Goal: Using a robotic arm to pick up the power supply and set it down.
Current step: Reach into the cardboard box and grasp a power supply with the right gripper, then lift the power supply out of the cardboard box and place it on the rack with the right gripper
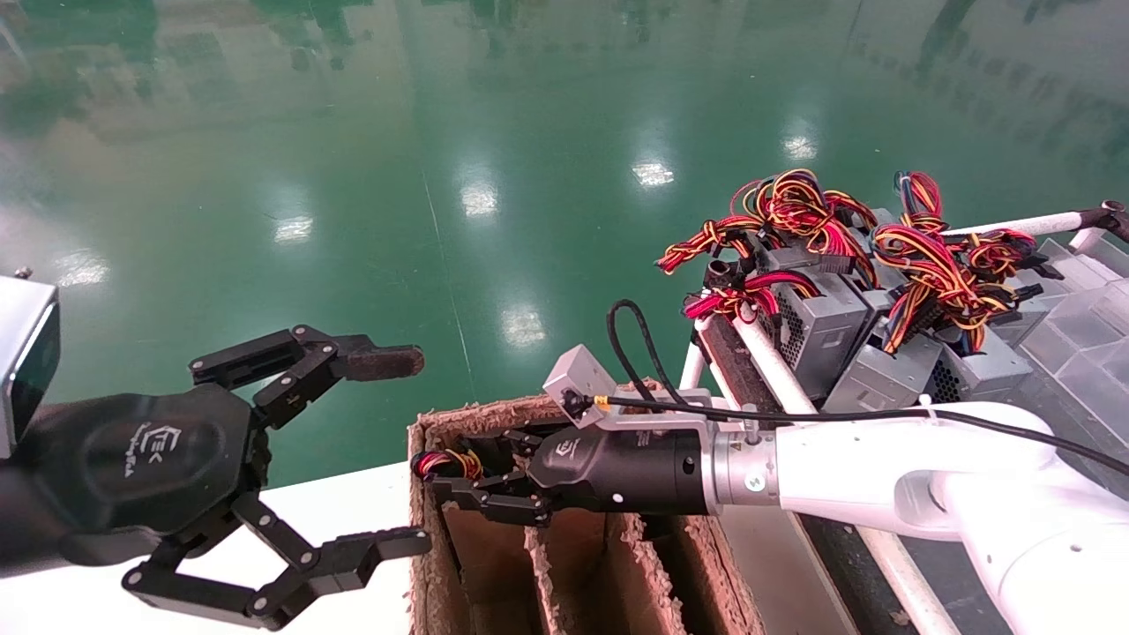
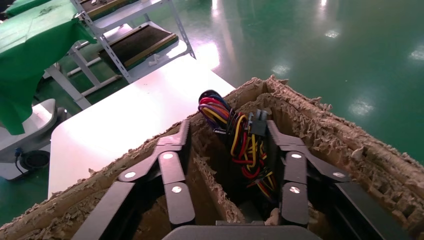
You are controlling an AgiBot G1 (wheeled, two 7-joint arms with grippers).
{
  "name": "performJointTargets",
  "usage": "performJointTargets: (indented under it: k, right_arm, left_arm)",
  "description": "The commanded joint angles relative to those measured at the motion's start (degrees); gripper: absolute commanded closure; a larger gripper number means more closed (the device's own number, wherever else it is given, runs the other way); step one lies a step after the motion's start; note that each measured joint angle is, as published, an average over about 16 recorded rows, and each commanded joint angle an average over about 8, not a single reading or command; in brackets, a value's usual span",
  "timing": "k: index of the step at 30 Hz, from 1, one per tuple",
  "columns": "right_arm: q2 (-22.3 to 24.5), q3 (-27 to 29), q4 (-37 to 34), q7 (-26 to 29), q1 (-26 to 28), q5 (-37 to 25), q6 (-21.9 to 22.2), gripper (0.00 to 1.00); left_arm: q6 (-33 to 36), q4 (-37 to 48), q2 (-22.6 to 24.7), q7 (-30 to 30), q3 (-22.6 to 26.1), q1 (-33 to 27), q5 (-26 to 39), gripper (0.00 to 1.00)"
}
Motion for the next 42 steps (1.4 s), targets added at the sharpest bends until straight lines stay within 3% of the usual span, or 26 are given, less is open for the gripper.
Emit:
performJointTargets:
  k: [1, 21, 42]
  right_arm:
    - [-0.2, -0.1, -0.6, -0.4, 0.1, 0.2, -0.1, 1.0]
    - [-0.3, -1.4, -1.4, -1.9, -0.6, 3.6, 0.3, 1.0]
    - [3.4, 3.0, -4.7, -4.7, 3.2, 11.6, -7.8, 1.0]
  left_arm:
    - [0.0, 0.0, 0.0, 0.0, 0.0, 0.0, 0.0, 0.0]
    - [0.0, 0.0, 0.0, 0.0, 0.0, 0.0, 0.0, 0.0]
    - [0.0, 0.0, 0.0, 0.0, 0.0, 0.0, 0.0, 0.0]
